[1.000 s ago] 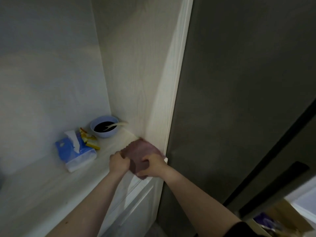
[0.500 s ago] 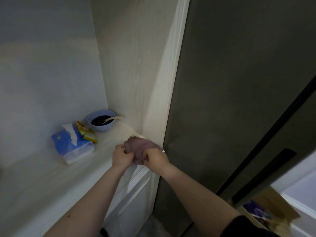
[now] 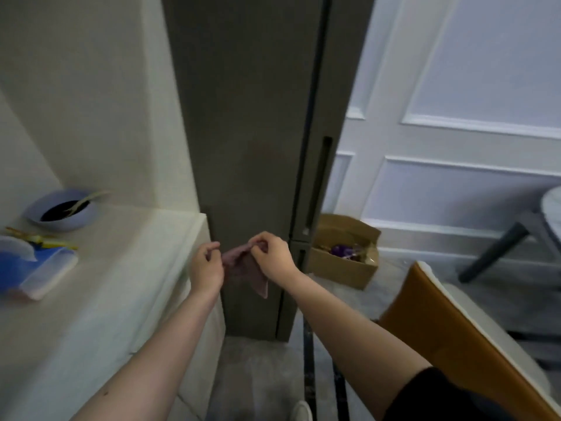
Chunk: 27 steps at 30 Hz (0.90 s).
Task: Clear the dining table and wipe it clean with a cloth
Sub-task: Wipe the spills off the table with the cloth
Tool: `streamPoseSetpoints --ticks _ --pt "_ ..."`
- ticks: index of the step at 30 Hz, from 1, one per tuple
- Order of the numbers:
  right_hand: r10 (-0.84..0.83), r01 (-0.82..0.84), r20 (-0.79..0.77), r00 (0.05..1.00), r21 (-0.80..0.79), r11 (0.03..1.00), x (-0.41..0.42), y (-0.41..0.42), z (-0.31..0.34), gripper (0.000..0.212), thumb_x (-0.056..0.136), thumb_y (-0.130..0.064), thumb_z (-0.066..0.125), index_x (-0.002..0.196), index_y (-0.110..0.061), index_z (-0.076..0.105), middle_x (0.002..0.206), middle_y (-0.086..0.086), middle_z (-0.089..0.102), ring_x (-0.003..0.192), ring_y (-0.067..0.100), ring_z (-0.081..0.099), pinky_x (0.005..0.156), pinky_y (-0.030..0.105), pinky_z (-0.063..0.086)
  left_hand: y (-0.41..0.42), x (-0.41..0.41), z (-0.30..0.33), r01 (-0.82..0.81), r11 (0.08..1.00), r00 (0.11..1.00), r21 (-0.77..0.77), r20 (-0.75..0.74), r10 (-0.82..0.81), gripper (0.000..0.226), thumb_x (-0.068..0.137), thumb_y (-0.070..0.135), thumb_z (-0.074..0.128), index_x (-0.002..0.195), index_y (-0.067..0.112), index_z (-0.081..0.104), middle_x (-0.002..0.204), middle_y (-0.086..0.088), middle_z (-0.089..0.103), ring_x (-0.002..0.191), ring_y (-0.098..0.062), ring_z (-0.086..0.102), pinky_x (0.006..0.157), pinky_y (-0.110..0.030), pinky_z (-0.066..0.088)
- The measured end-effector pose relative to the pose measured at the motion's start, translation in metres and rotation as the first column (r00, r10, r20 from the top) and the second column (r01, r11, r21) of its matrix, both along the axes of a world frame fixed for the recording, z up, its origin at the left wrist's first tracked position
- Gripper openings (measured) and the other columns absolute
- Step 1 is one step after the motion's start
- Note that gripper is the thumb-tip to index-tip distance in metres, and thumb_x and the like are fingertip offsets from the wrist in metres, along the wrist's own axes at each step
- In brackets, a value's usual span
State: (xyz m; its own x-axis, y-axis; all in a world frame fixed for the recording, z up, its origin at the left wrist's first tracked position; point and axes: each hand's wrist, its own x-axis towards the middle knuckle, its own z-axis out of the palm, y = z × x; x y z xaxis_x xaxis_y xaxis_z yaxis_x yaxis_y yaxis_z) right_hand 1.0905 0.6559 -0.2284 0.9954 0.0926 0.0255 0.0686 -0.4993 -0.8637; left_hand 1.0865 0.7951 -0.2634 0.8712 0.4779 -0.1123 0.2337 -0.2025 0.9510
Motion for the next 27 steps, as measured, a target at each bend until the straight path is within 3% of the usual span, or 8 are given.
streamPoseSetpoints --ticks 3,7,10,16,20,24,27 --pt "-0.150 0.154 -0.043 0.988 0.105 0.983 -0.046 -0.058 0.002 0.014 0.090 -0.011 0.054 0.100 -0.012 0.064 0.095 0.000 0.065 0.089 0.011 0.060 0.079 0.023 0.048 -0.060 -0.027 0.009 0.178 0.983 0.983 -0.032 -0.029 -0.179 0.025 0.090 0.008 0.041 0.088 0.012 0.066 0.097 -0.020 0.068 0.092 -0.036 0.063 0.082 -0.045 0.052" --pt "-0.335 0.349 -0.101 0.937 0.173 0.921 -0.106 -0.143 0.005 0.015 0.091 -0.018 0.055 0.105 -0.017 0.062 0.101 0.001 0.065 0.097 0.013 0.062 0.088 0.031 0.054 -0.148 -0.072 0.022 0.388 0.916 0.920 -0.101 -0.027 -0.392 0.028 0.092 0.017 0.039 0.085 0.011 0.065 0.093 -0.014 0.066 0.089 -0.031 0.061 0.083 -0.044 0.051" --pt "-0.461 0.466 -0.077 0.884 0.206 0.860 -0.156 -0.207 0.014 0.018 0.092 -0.021 0.057 0.108 -0.014 0.062 0.102 -0.001 0.065 0.097 0.011 0.061 0.082 0.020 0.050 -0.213 -0.104 0.031 0.540 0.826 0.829 -0.163 -0.068 -0.555 0.033 0.092 0.025 0.036 0.081 0.009 0.063 0.084 -0.015 0.064 0.077 -0.029 0.059 0.069 -0.038 0.048" --pt "-0.737 0.739 -0.125 0.664 0.257 0.622 -0.317 -0.365 0.011 0.017 0.094 -0.013 0.052 0.108 -0.009 0.060 0.105 0.010 0.065 0.101 0.018 0.060 0.087 0.026 0.047 -0.387 -0.223 0.040 0.879 0.472 0.468 -0.064 -0.066 -0.881 0.018 0.084 0.003 0.048 0.091 0.009 0.064 0.083 -0.012 0.063 0.068 -0.021 0.054 0.059 -0.029 0.043" --pt "-0.853 0.851 -0.144 0.503 0.255 0.459 -0.438 -0.454 0.002 0.021 0.094 -0.011 0.051 0.110 0.000 0.060 0.109 0.017 0.065 0.095 0.015 0.058 0.082 0.024 0.047 -0.495 -0.322 0.024 0.950 0.301 0.306 0.089 -0.051 -0.951 0.020 0.081 0.003 0.059 0.101 0.001 0.066 0.098 -0.018 0.068 0.086 -0.027 0.062 0.073 -0.030 0.046" --pt "-0.914 0.923 -0.200 0.353 0.233 0.306 -0.567 -0.536 -0.006 0.023 0.093 -0.020 0.054 0.112 -0.007 0.061 0.105 0.005 0.065 0.088 0.011 0.060 0.069 0.016 0.049 -0.599 -0.424 0.010 0.976 0.161 0.172 0.150 -0.064 -0.983 0.017 0.087 0.007 0.053 0.100 0.007 0.064 0.100 -0.015 0.067 0.094 -0.029 0.061 0.079 -0.033 0.047" --pt "-0.931 0.951 -0.263 0.254 0.242 0.191 -0.644 -0.584 -0.009 0.024 0.093 -0.022 0.057 0.112 -0.010 0.062 0.110 0.009 0.066 0.098 0.018 0.063 0.081 0.027 0.052 -0.659 -0.489 0.007 0.976 0.081 0.096 0.204 -0.067 -0.993 0.014 0.090 0.011 0.051 0.096 0.008 0.063 0.107 -0.014 0.059 0.091 -0.025 0.056 0.078 -0.027 0.041"
